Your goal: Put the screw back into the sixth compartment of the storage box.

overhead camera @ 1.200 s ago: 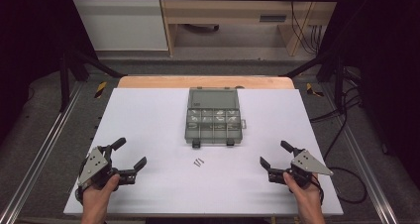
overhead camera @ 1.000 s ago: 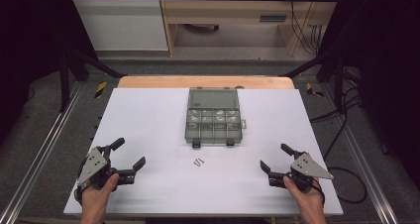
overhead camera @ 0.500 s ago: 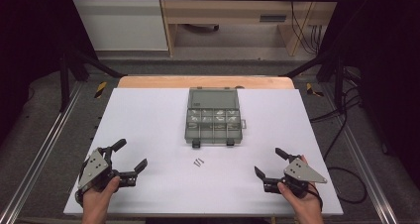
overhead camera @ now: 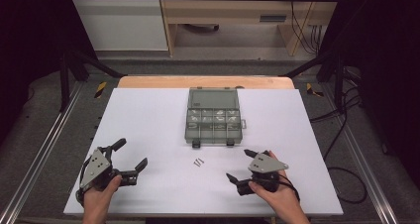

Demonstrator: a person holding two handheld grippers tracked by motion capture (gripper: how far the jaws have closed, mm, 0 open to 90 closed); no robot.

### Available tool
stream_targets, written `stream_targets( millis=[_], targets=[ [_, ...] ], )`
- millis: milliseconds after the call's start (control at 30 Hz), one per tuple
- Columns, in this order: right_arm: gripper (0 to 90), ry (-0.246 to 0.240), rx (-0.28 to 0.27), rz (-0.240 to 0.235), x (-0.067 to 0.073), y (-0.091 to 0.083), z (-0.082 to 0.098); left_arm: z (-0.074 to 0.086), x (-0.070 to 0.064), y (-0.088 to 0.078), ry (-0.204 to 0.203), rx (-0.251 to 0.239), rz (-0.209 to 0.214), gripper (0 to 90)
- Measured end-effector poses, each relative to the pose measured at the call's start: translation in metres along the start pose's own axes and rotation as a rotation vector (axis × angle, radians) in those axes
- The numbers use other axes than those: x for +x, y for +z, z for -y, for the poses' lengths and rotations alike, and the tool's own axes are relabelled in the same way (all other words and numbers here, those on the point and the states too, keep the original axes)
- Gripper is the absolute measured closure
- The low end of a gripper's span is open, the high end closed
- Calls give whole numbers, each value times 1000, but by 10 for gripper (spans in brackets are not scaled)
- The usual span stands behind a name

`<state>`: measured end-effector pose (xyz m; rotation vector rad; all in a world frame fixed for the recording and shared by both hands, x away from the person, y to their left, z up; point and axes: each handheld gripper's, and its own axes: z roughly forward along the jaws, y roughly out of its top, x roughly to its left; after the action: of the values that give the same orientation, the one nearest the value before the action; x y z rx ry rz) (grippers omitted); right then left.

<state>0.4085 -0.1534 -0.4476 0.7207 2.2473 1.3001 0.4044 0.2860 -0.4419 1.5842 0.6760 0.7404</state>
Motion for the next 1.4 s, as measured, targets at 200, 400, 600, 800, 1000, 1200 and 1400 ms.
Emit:
stream_targets(
  millis=[200, 400, 600, 800, 1000, 1200, 1400],
  targets=[
    [88, -31, 112, 3, 14, 27, -22, 0, 0, -1, 2, -1, -9, 22],
    [103, -27, 159, -78, 22, 42, -40, 0, 2, 0, -12, -6, 0, 21],
    [80, -25, 203, -130, 26, 46, -52, 0, -1, 1, 23, 21, 5, 22],
    [58, -58, 273, -133, 28, 54, -59, -1, -3, 2, 50, 33, 5, 21],
    [90, -58, 325, -137, 29, 65, -64, 1, -4, 6, 35, 39, 23, 22],
    [99, -50, 366, -130, 29, 73, -73, 2, -4, 8, 41, 47, 32, 22],
    [126, -24, 414, -133, 27, 81, -74, 1, -4, 7, 37, 42, 30, 23]
  ],
)
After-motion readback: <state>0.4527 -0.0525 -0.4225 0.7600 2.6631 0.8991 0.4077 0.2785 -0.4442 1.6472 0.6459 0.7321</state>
